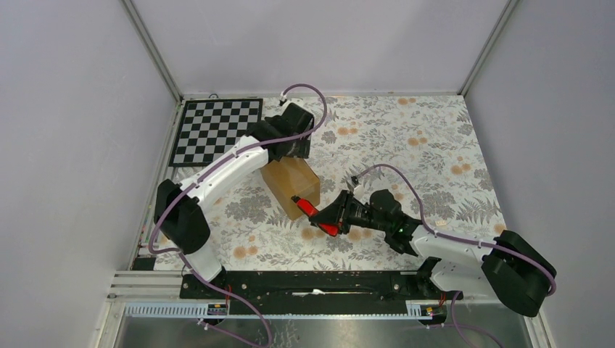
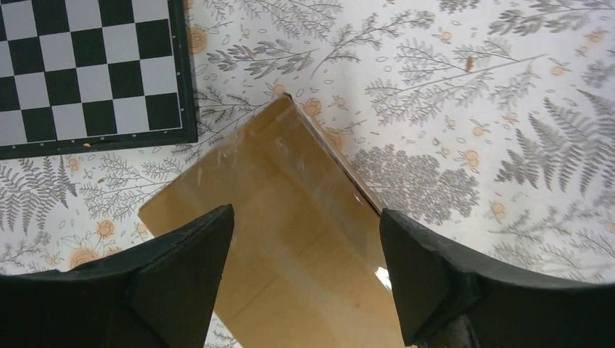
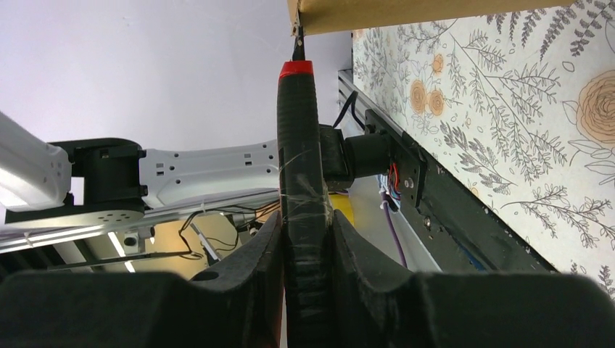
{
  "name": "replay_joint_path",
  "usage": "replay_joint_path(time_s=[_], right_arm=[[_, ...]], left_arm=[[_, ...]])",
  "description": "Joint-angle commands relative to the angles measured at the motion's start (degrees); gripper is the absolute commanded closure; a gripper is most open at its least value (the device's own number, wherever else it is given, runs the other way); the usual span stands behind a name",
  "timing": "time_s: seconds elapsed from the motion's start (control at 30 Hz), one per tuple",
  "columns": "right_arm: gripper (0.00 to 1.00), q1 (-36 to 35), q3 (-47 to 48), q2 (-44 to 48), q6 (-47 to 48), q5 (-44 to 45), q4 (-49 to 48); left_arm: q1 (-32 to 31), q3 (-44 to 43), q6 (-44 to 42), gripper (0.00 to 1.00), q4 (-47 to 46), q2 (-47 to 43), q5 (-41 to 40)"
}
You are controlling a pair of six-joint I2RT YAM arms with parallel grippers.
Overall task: Unpack the express box
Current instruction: Cut the express box at the center of the board.
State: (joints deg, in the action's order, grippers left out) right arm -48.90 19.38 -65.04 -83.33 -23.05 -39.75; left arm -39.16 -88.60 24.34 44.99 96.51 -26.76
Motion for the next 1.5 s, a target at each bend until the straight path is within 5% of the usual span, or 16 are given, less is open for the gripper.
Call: replay_joint_path(time_s=[0.0,0.2,0.4,0.63,0.83,0.97,1.1,1.27,1.47], right_arm=[[1.00,1.1,2.1,-2.7,1.4,2.1,9.0],[1.00,1.1,4.2,-3.7,2.7,-0.8,10.2],[1.00,1.1,4.1,-4.0,2.3,-0.8,9.6],[1.00,1.1,4.4,-3.7,3.0,-0.4,10.3],[1.00,1.1,4.4,-4.0,3.1,-0.6,10.1],[1.00,1.1,4.6,-3.7,3.4,-0.5,10.7],[1.00,1.1,4.7,-3.2,3.5,-0.4,11.4],[1.00,1.1,4.3,-2.3,3.3,0.4,12.1],[1.00,1.1,1.1,1.0,0.0,4.3,10.6]], left_arm=[[-1.7,-7.0,0.3,0.18,5.1,-2.4,2.7],[-2.5,-5.7,2.2,0.17,10.0,-2.9,-2.9],[-0.9,3.4,7.3,0.07,11.8,-6.5,-6.8],[6.1,19.4,11.3,0.06,-4.8,-18.3,10.9],[9.4,29.1,12.7,0.12,-14.7,-25.1,17.7],[12.9,35.1,14.4,0.26,-20.9,-27.5,23.9],[15.3,39.1,16.0,0.59,-24.1,-29.4,26.5],[18.0,40.3,15.4,0.88,-22.8,-28.6,26.5],[18.9,38.9,12.9,0.95,-18.5,-25.6,24.3]])
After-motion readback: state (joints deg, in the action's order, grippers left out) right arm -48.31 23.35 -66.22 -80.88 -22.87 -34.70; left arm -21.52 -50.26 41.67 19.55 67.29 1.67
